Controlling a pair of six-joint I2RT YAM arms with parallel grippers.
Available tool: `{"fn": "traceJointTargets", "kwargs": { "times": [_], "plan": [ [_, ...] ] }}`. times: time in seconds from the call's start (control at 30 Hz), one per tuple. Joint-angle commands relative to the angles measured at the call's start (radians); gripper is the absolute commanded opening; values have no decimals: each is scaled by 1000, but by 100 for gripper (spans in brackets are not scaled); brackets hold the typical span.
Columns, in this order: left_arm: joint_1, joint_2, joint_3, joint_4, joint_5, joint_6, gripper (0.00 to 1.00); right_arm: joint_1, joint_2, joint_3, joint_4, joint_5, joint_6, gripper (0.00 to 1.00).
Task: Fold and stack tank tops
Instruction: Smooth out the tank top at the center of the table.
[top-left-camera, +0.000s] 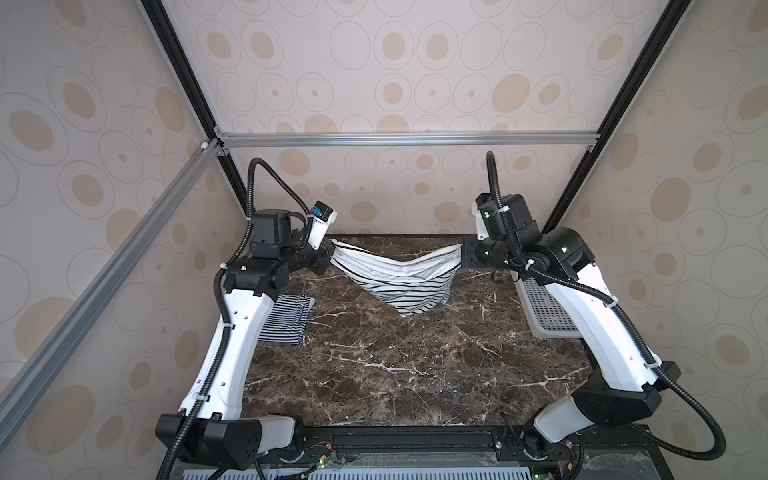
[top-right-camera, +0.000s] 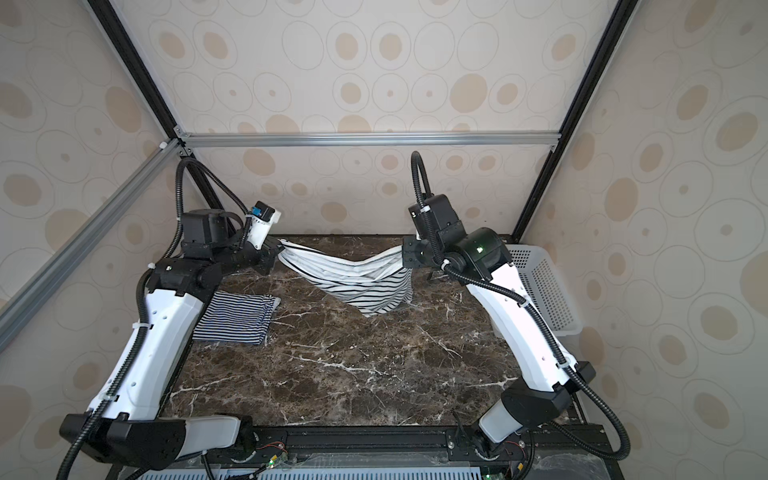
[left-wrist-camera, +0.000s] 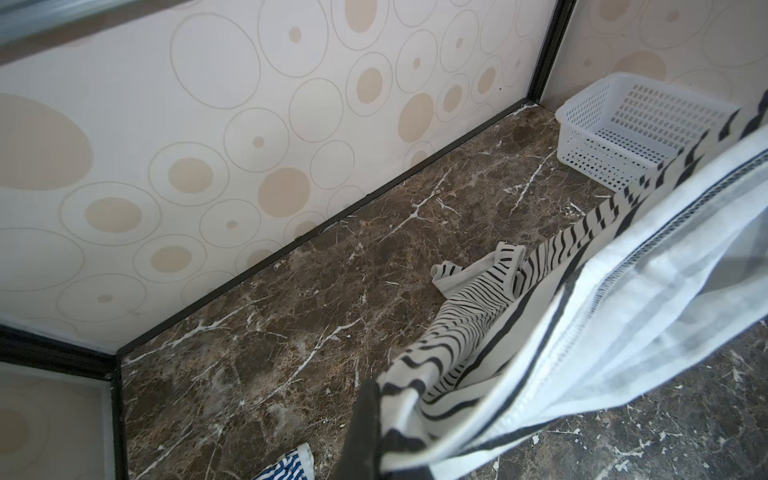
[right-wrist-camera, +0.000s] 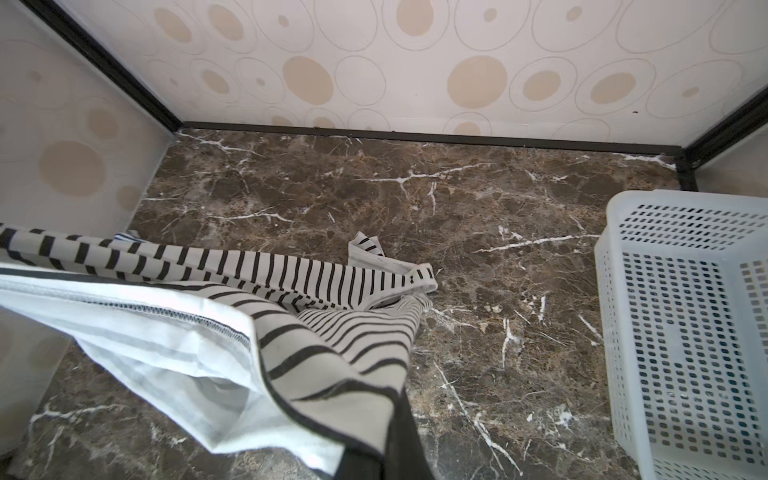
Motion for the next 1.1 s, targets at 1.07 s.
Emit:
{"fn": "traceJointTargets", "kwargs": {
  "times": [1.07],
  "plan": [
    [6,-50,611,-283,-182,-92,0,-3,-85,369,-46,-181,-37,0]
  ]
}}
